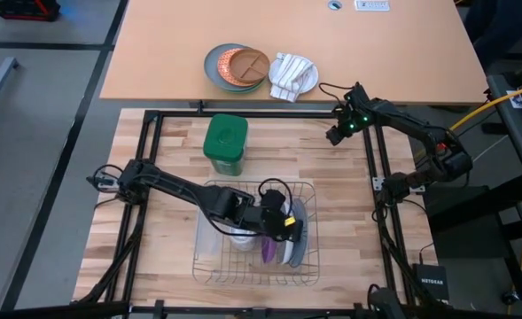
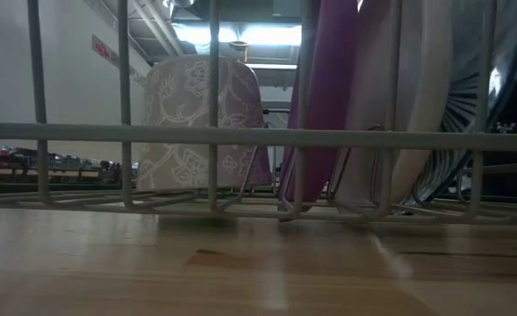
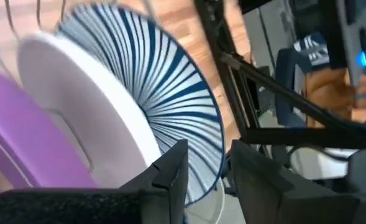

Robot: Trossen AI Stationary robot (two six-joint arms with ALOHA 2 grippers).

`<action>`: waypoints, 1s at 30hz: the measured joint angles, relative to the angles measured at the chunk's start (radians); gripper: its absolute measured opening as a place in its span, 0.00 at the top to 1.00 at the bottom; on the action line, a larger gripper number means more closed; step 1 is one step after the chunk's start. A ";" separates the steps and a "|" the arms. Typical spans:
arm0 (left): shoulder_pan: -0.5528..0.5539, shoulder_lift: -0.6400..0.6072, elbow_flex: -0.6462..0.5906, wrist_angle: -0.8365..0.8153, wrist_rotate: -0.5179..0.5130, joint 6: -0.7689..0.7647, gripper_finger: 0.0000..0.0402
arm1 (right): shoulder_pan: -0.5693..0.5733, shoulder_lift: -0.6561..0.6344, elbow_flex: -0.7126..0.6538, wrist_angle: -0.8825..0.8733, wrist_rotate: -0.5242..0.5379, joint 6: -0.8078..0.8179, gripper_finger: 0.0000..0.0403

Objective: Sort dishes
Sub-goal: Return to Home Position

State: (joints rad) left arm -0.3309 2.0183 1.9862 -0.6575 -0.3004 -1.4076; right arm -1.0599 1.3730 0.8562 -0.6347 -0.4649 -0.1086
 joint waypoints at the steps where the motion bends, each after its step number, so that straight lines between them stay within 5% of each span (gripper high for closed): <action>1: 0.000 -0.008 0.000 -0.004 -0.008 0.040 0.74 | 0.000 -0.015 0.000 0.000 0.000 0.000 0.83; 8: -0.011 -0.131 0.000 -0.024 -0.140 0.423 0.79 | -0.001 -0.204 0.000 -0.022 -0.023 0.013 0.83; 14: -0.052 -0.286 0.000 -0.116 -0.379 0.726 0.80 | -0.001 -0.444 0.000 -0.021 -0.149 0.107 0.83; 21: -0.136 -0.441 0.000 -0.250 -0.444 1.077 0.79 | 0.000 -0.734 0.000 -0.043 -0.219 0.211 0.83; 26: -0.198 -0.490 0.000 -0.386 -0.603 1.161 0.79 | 0.000 -0.951 -0.027 -0.041 -0.254 0.321 0.83; 30: -0.232 -0.498 0.000 -0.564 -0.721 1.050 0.79 | 0.000 -1.120 -0.082 -0.039 -0.258 0.421 0.83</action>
State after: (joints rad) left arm -0.5630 1.5200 1.9862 -1.2218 -1.0215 -0.3577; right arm -1.0599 0.2535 0.7739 -0.6740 -0.7228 0.3123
